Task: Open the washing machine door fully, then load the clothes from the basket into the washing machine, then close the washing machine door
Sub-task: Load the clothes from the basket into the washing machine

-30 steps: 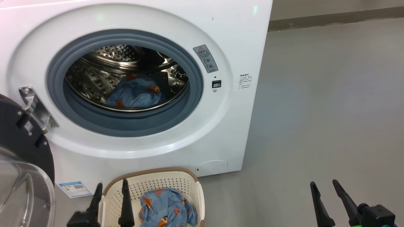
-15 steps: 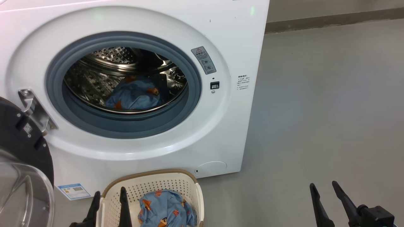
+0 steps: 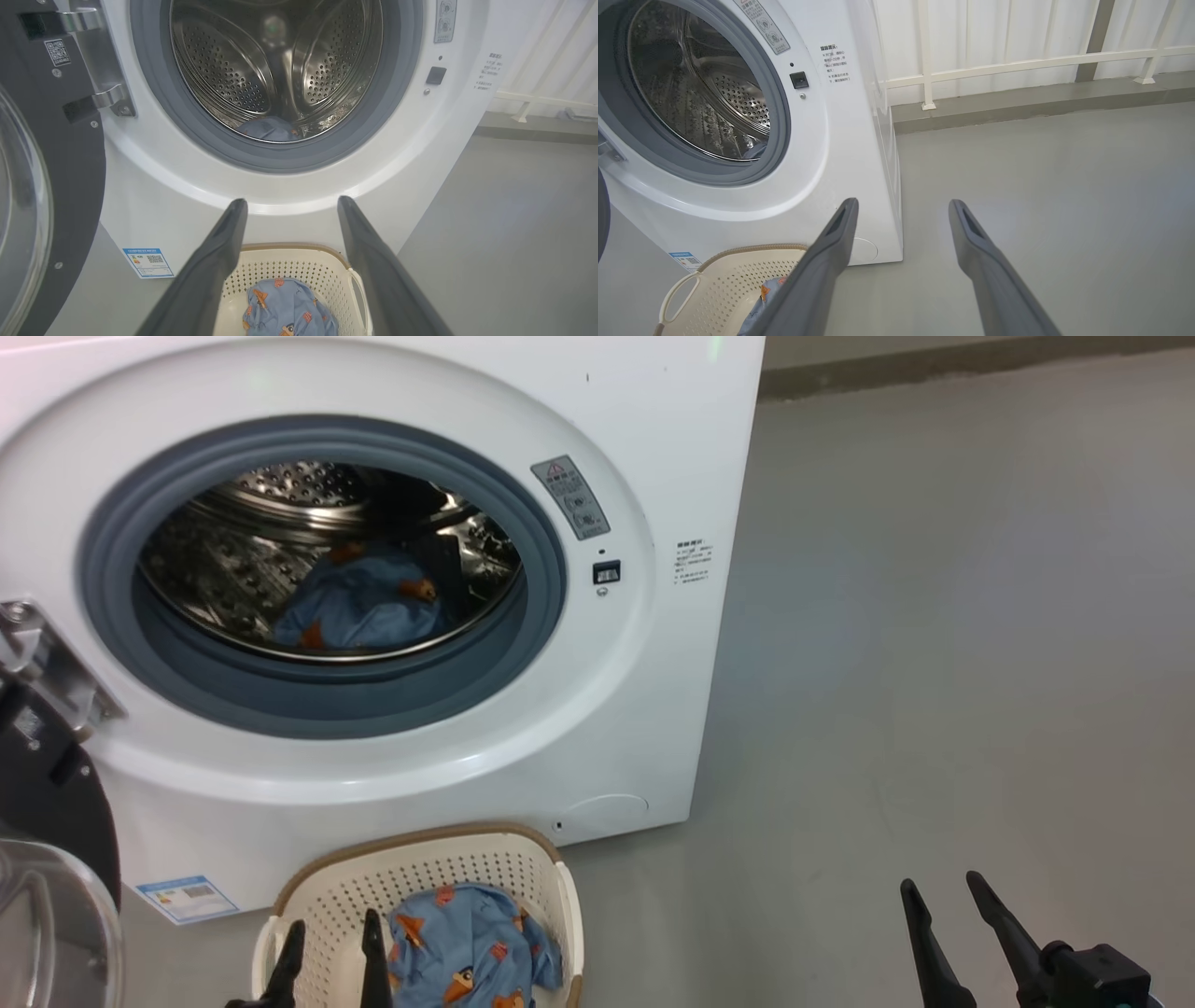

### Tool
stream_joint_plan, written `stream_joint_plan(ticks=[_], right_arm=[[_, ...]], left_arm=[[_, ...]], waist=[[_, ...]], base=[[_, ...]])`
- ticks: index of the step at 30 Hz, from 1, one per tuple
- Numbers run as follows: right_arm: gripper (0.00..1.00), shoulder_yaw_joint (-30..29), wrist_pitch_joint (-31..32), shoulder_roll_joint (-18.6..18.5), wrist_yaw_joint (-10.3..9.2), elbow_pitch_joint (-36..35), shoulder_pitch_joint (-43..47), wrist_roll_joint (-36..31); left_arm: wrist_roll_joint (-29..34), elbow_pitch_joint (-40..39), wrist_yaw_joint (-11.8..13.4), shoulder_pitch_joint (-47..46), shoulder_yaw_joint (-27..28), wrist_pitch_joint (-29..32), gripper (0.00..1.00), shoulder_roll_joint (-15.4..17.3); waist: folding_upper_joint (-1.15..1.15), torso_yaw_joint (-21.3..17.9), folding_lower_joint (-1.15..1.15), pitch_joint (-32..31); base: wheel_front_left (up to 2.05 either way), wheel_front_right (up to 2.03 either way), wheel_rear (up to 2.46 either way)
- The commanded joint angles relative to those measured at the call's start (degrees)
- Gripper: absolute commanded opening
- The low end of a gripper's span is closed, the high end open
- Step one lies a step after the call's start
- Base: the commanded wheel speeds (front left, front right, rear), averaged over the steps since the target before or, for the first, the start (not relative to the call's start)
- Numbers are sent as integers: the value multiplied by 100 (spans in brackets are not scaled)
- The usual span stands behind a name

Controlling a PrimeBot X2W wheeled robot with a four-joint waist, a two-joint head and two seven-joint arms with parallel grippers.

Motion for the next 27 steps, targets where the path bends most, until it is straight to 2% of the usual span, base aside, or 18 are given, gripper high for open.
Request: stream_joint_plan(ticks=[1,6,10,11,14,19,23,27], right_arm=[[100,138,-68,-34,56,-169,-183,27],[100,157,-68,31,56,-172,-358,90],[100,210,-68,104,56,-165,-588,161],[100,248,-68,133,56,-147,-714,206],[100,329,-68,168,56,-122,-924,265],[100,436,-68,208,56,-92,-1256,356],[100,530,-68,226,56,-52,-1490,425],[100,660,-68,240,56,-44,-1744,495]], left_arm=[[-7,-10,-18,-300,155,-37,100,53],[-92,412,-87,-605,116,-37,100,53],[-188,1064,-159,-1024,121,-35,100,53],[-223,1498,-215,-1274,111,32,100,67],[-281,2120,-294,-1691,126,255,100,145],[-445,3003,-374,-2363,268,420,100,257],[-679,3782,-559,-2827,339,865,100,307],[-711,4438,-598,-3312,334,1192,100,441]], waist=[[0,-116,0,229],[0,-245,0,609],[0,-390,0,1047],[0,-464,0,1268],[0,-588,0,1595],[0,-768,0,2092],[0,-876,0,2440],[0,-1001,0,2781]], base=[[0,0,0],[0,0,0],[0,0,0],[0,0,0],[0,0,0],[0,0,0],[0,0,0],[0,0,0]])
